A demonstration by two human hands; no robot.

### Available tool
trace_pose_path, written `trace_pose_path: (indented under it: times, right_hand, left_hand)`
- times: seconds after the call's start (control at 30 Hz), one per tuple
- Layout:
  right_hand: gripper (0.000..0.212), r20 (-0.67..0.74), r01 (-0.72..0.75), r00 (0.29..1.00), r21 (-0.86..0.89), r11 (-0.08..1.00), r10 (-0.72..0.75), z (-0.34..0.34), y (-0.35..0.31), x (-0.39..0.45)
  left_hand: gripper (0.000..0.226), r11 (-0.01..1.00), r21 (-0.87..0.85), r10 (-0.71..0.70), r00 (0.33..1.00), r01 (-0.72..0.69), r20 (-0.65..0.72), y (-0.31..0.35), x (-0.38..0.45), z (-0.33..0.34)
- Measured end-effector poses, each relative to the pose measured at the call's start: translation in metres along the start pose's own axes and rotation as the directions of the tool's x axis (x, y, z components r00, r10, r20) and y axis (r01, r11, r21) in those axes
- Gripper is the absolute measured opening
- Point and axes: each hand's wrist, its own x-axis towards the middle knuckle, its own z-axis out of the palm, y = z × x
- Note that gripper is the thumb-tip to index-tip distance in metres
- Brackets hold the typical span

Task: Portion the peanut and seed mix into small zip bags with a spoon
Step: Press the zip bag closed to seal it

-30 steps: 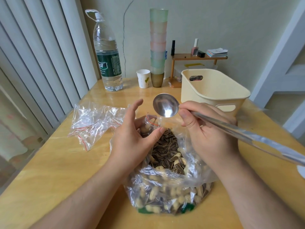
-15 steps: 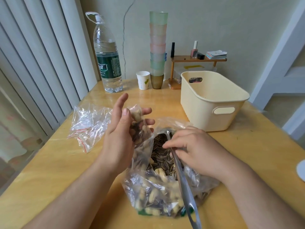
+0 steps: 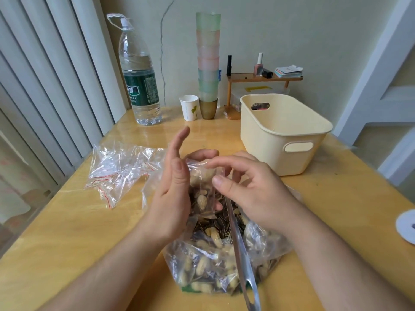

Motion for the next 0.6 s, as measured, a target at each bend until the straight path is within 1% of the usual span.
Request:
trace_pose_path:
  times: [0.07,0.17,0.27,0.33,0.47,0.53,0.6]
  right_hand:
    - [0.022,0.045,-0.015,0.999,0.163,0.987,0.008,-0.001,-0.002,-0.001]
    - [0.021,0.013,0.009,1.0,0.207,0.978,-0.012,-0.002,-0.003,-0.002]
    - [0.021,-0.028,0.011,1.0,0.185,0.983,-0.006,-0.005,-0.003,-0.001]
    - [0.017,-0.015,-0.01,1.0,0.192,0.981,0.013,-0.005,-0.002,-0.001]
    - [0.014,0.005,-0.02,1.0,0.088,0.996,0.02,-0.001,0.003,0.0]
    - [0.014,0.037,-0.005,0.999,0.127,0.992,0.0,0.002,0.003,0.0]
    - [0.015,0.082,-0.003,0.997,0.152,0.988,-0.01,0.005,0.005,-0.001]
  left_hand:
    - [0.057,0.999,-0.013,0.044,0.999,-0.044,0.003,0.003,0.0,0.002]
    - [0.061,1.0,-0.022,0.01,1.0,-0.01,-0.005,0.005,0.0,0.005]
    - [0.066,1.0,0.021,-0.002,1.0,0.002,-0.01,0.003,0.0,0.005]
    - [0.065,1.0,0.024,0.003,1.0,-0.002,-0.021,0.002,0.0,0.005]
    - [0.065,0.998,0.015,0.068,0.997,-0.068,-0.019,-0.003,0.002,0.0]
    - [0.069,0.996,0.034,0.087,0.996,-0.087,-0.008,-0.005,0.002,-0.001]
    - [0.071,0.988,0.108,0.109,0.994,-0.108,-0.004,-0.005,0.002,0.001]
